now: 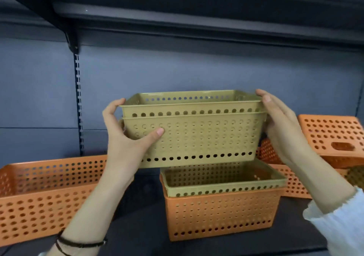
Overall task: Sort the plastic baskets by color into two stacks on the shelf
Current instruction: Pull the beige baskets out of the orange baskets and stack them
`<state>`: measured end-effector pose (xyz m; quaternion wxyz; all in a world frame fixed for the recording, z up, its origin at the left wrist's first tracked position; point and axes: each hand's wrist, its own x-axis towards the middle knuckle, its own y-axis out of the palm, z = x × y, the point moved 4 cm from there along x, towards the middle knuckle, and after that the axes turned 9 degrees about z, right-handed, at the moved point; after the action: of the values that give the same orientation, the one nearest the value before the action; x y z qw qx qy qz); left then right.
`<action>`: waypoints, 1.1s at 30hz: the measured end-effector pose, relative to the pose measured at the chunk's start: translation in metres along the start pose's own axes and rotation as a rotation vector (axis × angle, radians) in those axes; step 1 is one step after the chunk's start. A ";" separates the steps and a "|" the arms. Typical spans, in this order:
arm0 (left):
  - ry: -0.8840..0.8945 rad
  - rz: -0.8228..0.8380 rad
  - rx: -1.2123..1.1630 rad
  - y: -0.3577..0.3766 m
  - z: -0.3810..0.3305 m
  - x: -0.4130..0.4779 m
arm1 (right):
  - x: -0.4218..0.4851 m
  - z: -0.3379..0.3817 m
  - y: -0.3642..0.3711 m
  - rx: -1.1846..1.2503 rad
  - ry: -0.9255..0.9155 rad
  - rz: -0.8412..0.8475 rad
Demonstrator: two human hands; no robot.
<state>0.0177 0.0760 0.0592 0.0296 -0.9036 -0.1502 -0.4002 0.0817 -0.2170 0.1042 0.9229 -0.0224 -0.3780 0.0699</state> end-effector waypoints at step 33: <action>-0.284 0.125 0.431 0.051 0.071 -0.071 | -0.052 -0.145 -0.040 0.059 0.314 0.434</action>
<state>0.0387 0.0227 -0.0377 0.2246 -0.9310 -0.1787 -0.2256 0.1514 -0.2626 -0.0318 0.9340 -0.0866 -0.2143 0.2725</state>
